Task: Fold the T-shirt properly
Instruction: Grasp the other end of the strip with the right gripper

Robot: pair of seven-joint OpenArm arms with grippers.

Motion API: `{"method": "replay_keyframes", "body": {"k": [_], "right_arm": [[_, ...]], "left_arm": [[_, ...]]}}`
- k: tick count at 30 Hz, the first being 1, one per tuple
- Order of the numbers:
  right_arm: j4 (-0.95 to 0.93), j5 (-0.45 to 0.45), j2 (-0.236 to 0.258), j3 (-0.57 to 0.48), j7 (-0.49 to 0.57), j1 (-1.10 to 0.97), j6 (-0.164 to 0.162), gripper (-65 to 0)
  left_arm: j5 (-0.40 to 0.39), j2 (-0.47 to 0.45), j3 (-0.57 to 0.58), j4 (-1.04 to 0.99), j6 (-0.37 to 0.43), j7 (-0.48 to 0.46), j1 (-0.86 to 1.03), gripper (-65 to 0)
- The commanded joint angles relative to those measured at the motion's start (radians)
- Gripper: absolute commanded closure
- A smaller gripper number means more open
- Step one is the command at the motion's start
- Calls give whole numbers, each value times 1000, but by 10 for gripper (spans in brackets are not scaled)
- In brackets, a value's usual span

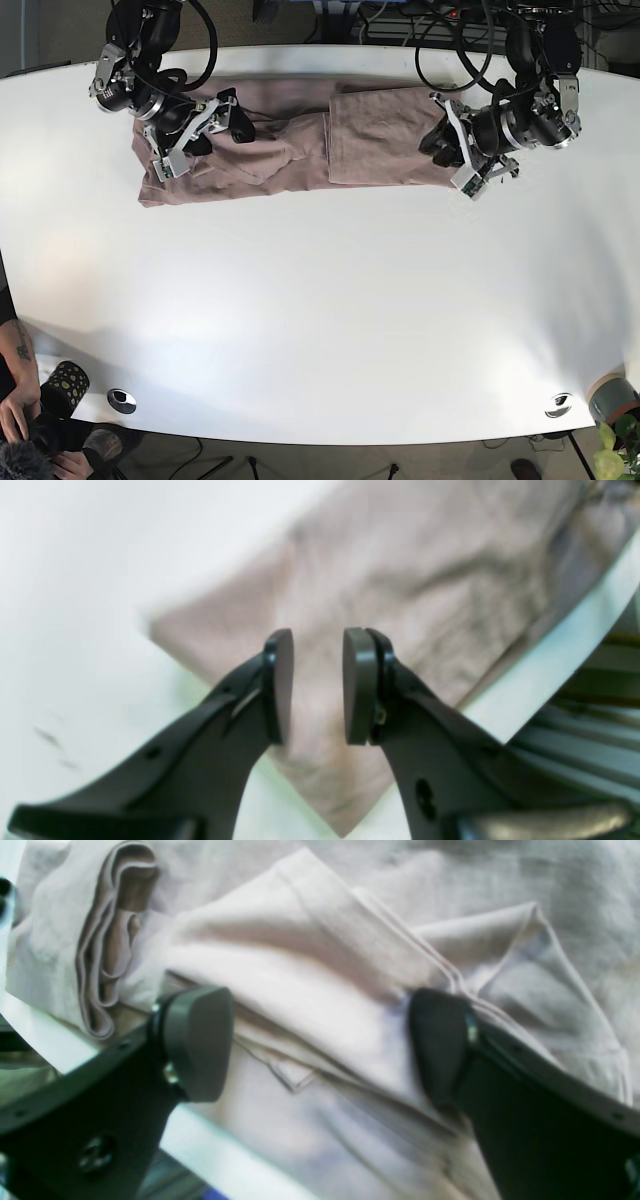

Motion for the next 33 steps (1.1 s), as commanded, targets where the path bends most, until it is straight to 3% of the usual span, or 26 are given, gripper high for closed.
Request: {"method": "replay_keyframes", "body": {"k": [1,7,13,18,24,30,33], "right_arm": [[65,11,7,5,9,4,0,-531],[138,11,9,81,0,32,0,-539],[72,11,53,273,-123,153,0,-539],[-55,11,131,371,-146,228,0,-539],[-251,13,208,416,-147,274,0,-539],[-347,13,205,417,-146,274,0,-539],[-345,13,162,414,-151,250,0,-536]], "left_arm": [[-17,-6,-5,52,-2,-16,-5,-156],[-17,-20,-7,52,-2,-16,13,-156],[-17,-23,-7,25,-2,-18,42,-156],[-17,-23,-7,-26,-2,-19,46,-153],[-17,-23,-7,-118,-2,-22,41,-153],[-13,-23,-5,-158,-2,-22,39,-153],[-11,-23,-5,-156,-2,-22,39,-153]]}}
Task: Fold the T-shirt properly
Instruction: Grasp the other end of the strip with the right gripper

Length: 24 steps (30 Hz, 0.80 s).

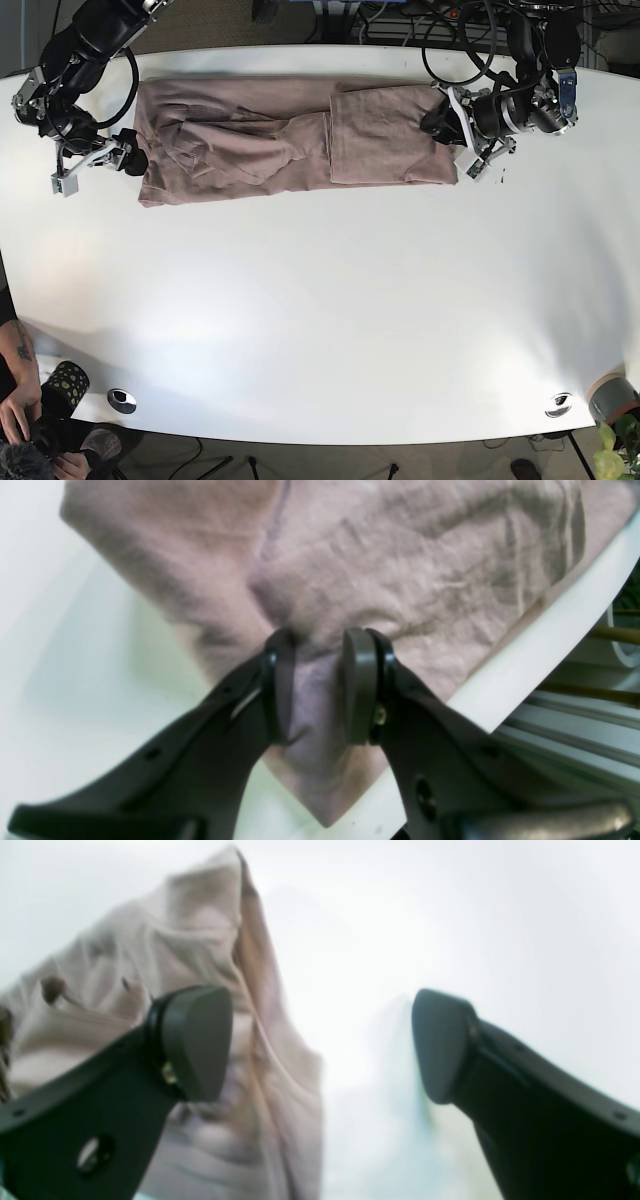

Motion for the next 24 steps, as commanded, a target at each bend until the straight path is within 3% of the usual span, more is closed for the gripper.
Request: {"method": "replay_keyframes", "body": {"k": [1,9,13,16,20,24], "right_arm": [[28,15,-35,-4,-9,-17,2,-536],[180,130,-121,-136,-18,-114,2,-533],[232,131,-171,-166,-21,-143,2,-531],[233,130,-182,-185,-16,-148,2,-517],[233,130,-180,-185,-7,-140,2,-360],[233,131,-162,-185,19,-114,2,-109]], "left_arm": [[12,-8,-1,8,-2,8,-1,-153],[12,-13,-1,6,-2,8,-2,-153],[12,-13,-1,6,-2,8,-2,-153],[13,-8,-1,6,-2,8,-10,-153],[13,-7,2,5,-2,8,-21,-154],[15,-7,3,-31,-2,8,-25,-156]]}}
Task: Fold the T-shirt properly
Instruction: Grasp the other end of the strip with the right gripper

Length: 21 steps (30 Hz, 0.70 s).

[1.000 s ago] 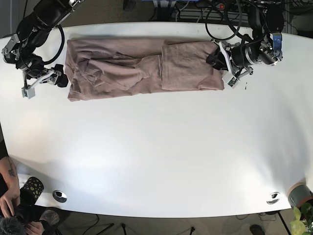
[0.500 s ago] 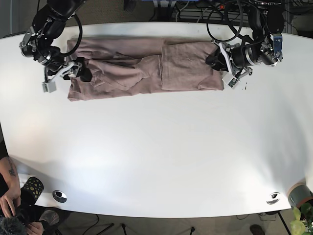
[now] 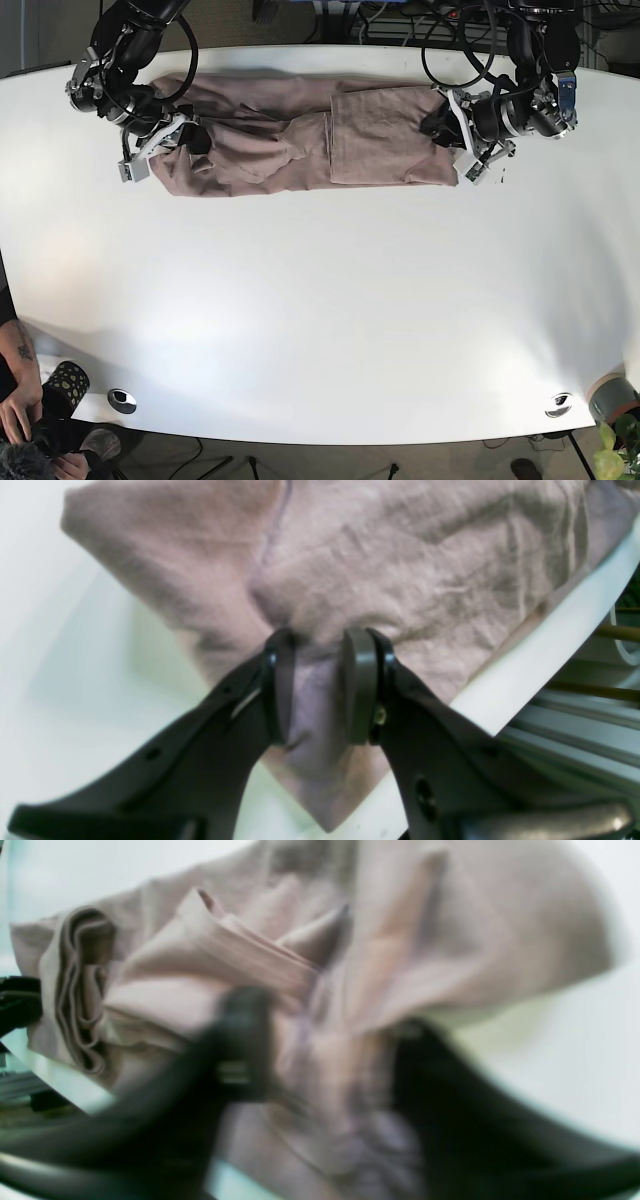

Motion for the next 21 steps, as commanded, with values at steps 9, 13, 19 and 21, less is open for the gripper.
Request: {"method": "replay_keyframes", "body": {"k": [9,13,19,21], "right_arm": [[23,29,101,7,53,34,2,0],[26,33,134,9,53,34,2,0],[106,36,183,9,54,37,2,0],[147,61,193,9,50,55,2,0]], "left_arm": [[12,35,44,-134,-1,5,-108,-156],[14,66,103,-157,-1,3,-152,-156],[101,164,195,-213,-1,-50,-226,-157],[143,201,231,-259,-1,-99,-244,-157]]}}
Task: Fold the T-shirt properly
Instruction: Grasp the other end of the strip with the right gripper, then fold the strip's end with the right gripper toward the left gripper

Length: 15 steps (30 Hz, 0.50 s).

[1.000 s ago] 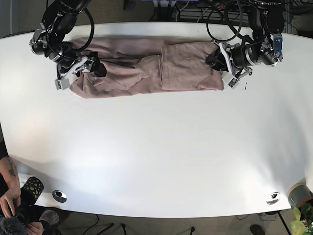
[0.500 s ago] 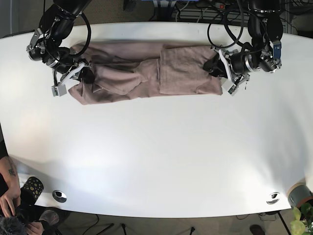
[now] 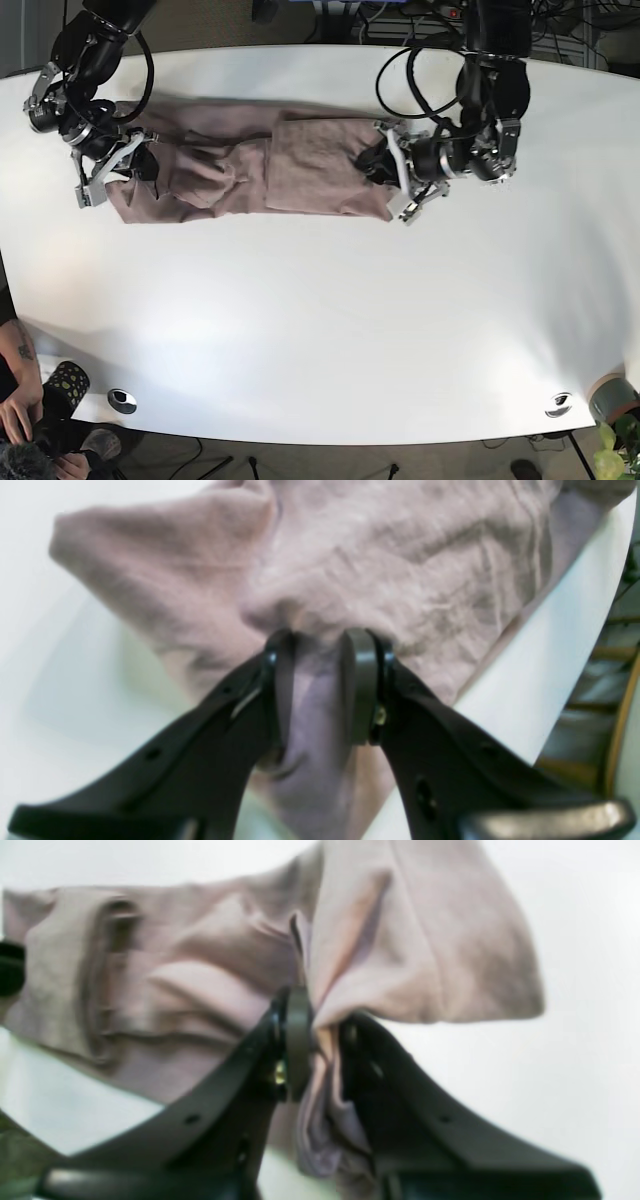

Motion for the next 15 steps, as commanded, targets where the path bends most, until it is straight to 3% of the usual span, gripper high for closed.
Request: {"method": "replay_keyframes", "body": {"k": [1,9,15], "right_arm": [[58,69,29,0,23,24,3,0],[76,203,21,-4,-43,54,3,0],[116,218,-13,-81,-43,50,3,0]], "left_arm": [[53,38,31,-42,-1,-18,-13,-157],[139,170,48,-190,-1,-60,-79,-157],[142,186,50,-225,-1,-60,-119,-157]]}}
